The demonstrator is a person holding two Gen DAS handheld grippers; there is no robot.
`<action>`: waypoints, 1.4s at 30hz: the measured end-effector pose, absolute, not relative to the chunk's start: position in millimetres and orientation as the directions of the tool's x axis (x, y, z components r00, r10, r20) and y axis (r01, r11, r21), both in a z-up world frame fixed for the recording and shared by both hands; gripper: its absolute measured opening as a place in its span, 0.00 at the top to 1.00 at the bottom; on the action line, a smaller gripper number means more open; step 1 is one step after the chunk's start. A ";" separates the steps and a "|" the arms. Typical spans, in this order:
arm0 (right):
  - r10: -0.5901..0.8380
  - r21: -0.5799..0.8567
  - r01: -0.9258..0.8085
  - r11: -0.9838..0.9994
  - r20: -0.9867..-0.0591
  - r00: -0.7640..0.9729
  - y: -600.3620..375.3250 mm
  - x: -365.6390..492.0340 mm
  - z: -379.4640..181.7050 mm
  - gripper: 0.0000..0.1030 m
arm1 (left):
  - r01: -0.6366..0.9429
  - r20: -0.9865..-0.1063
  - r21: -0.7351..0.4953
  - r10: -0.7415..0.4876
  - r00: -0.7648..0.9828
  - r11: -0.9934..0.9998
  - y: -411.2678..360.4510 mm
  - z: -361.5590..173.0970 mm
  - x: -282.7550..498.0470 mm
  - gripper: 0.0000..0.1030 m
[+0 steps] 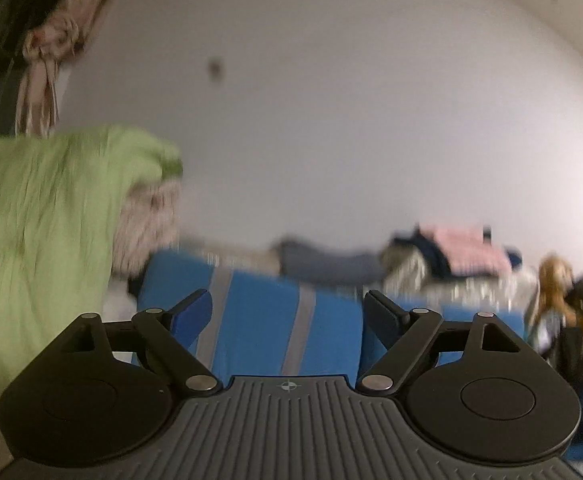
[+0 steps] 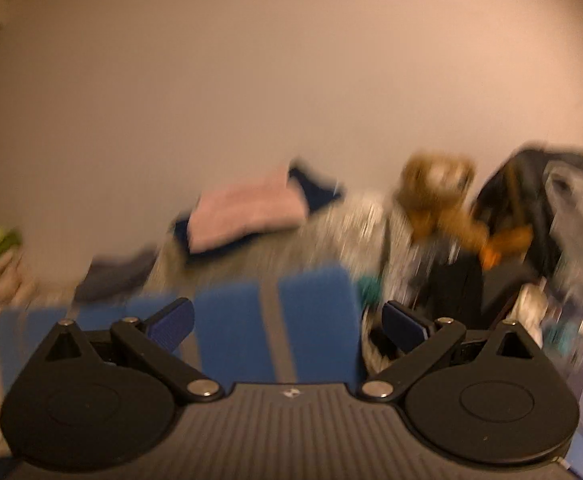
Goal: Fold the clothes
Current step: 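Grasp the hoodie body edge with both tools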
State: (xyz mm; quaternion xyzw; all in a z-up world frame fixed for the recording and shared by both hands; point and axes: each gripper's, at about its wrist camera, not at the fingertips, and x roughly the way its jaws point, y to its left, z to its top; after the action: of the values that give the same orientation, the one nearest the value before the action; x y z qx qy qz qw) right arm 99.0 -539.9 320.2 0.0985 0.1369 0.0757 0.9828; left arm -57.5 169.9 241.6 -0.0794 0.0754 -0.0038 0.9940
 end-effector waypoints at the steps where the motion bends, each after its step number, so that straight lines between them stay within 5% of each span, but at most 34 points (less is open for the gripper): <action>1: 0.197 0.204 -0.140 0.969 -0.291 0.936 -539.8 96.3 304.5 0.00 | -0.002 -0.180 -0.163 -0.028 0.983 0.987 171.8 226.4 -60.3 0.19; 6: 0.301 0.173 -0.248 0.953 -0.462 0.834 -530.7 83.0 212.4 0.00 | 0.016 -0.346 -0.232 -0.098 0.933 0.973 184.6 144.8 -65.8 0.19; 14: 0.500 0.433 -0.274 0.859 -0.593 0.630 -537.9 64.2 83.3 0.00 | 0.065 -0.521 -0.496 -0.357 0.775 0.866 202.4 30.0 -58.7 0.19; 19: 0.605 0.587 -0.225 0.778 -0.602 0.522 -540.6 56.1 23.8 0.00 | 0.031 -0.548 -0.651 -0.498 0.672 0.758 202.8 -23.7 -53.6 0.19; 25: 0.715 0.767 -0.112 0.632 -0.521 0.466 -551.4 49.5 -33.3 0.01 | 0.034 -0.480 -0.777 -0.627 0.614 0.629 204.4 -53.1 -46.3 0.20; 27: 0.742 0.813 -0.075 0.578 -0.485 0.462 -554.1 47.6 -46.6 0.07 | 0.047 -0.457 -0.796 -0.651 0.606 0.603 202.3 -55.3 -46.5 0.23; 29: 0.759 0.817 -0.099 0.568 -0.473 0.448 -547.1 43.4 -47.2 0.26 | 0.065 -0.437 -0.810 -0.673 0.596 0.583 198.9 -56.8 -47.4 0.59; 32: 0.782 0.807 -0.172 0.564 -0.456 0.425 -534.8 33.7 -36.6 0.60 | 0.088 -0.460 -0.788 -0.679 0.572 0.609 191.1 -54.0 -50.3 0.81; 35: 0.764 0.771 -0.220 0.598 -0.465 0.446 -529.3 24.1 -18.3 0.81 | 0.109 -0.427 -0.796 -0.680 0.596 0.595 194.4 -47.6 -59.5 0.83; 42: 0.716 0.685 -0.294 0.667 -0.479 0.508 -528.6 5.9 24.2 0.85 | 0.158 -0.408 -0.773 -0.672 0.617 0.614 193.0 -22.7 -78.0 0.84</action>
State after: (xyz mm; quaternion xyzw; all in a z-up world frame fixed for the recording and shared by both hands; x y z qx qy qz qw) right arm 5.9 -528.6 24.2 0.2704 0.3906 0.3060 0.8250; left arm -78.0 193.0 -22.7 -0.3598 0.3577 -0.2518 0.8241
